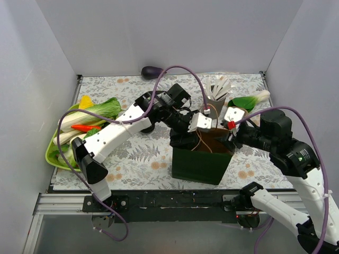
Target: Pack the takeout coffee
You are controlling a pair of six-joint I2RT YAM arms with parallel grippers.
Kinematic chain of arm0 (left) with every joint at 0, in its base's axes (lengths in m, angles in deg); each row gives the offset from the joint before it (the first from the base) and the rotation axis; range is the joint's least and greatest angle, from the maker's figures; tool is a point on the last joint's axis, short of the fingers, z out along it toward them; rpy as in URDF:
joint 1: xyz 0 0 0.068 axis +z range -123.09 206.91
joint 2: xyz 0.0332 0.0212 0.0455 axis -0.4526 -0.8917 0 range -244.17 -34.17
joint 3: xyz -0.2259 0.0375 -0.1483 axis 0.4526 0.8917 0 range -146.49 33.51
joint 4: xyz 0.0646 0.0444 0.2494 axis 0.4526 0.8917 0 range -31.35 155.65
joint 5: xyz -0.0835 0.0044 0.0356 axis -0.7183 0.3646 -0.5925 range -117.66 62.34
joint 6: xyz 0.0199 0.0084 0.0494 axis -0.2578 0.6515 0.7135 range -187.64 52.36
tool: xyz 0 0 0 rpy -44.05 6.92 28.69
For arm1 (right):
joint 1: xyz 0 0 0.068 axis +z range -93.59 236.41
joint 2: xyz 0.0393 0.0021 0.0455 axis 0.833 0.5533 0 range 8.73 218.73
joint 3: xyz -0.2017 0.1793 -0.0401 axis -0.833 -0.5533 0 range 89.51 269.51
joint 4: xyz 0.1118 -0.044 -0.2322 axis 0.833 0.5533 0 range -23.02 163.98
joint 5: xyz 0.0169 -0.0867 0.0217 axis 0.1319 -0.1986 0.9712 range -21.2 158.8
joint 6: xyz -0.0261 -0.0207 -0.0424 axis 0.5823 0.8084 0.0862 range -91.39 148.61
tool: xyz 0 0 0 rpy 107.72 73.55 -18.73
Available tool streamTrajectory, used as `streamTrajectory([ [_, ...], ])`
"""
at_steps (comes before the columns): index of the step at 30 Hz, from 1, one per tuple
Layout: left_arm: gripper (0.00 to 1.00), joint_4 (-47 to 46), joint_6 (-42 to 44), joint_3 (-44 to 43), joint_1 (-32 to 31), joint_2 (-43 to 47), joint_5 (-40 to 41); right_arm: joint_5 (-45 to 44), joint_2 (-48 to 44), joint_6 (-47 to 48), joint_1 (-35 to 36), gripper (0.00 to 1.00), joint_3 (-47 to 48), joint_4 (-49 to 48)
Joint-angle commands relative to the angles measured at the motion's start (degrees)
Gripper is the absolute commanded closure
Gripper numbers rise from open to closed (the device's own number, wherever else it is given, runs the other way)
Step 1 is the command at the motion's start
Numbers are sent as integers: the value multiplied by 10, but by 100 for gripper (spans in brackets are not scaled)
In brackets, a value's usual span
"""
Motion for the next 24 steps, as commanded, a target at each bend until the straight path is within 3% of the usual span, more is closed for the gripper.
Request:
streamTrajectory([
  [1,100,2,33,12,-2,60,20,28,35,-38,-13,36,32,19],
  [12,100,-29,26,81,-2,104,27,40,82,0,-19,37,7,45],
  [19,100,-44,23,102,-2,121,31,46,89,3,-22,39,-49,-14],
  [22,100,-47,22,106,-2,128,35,72,99,1,-23,46,-55,-38],
  [24,100,-55,15,109,-2,133,44,100,106,3,-24,57,-51,-51],
])
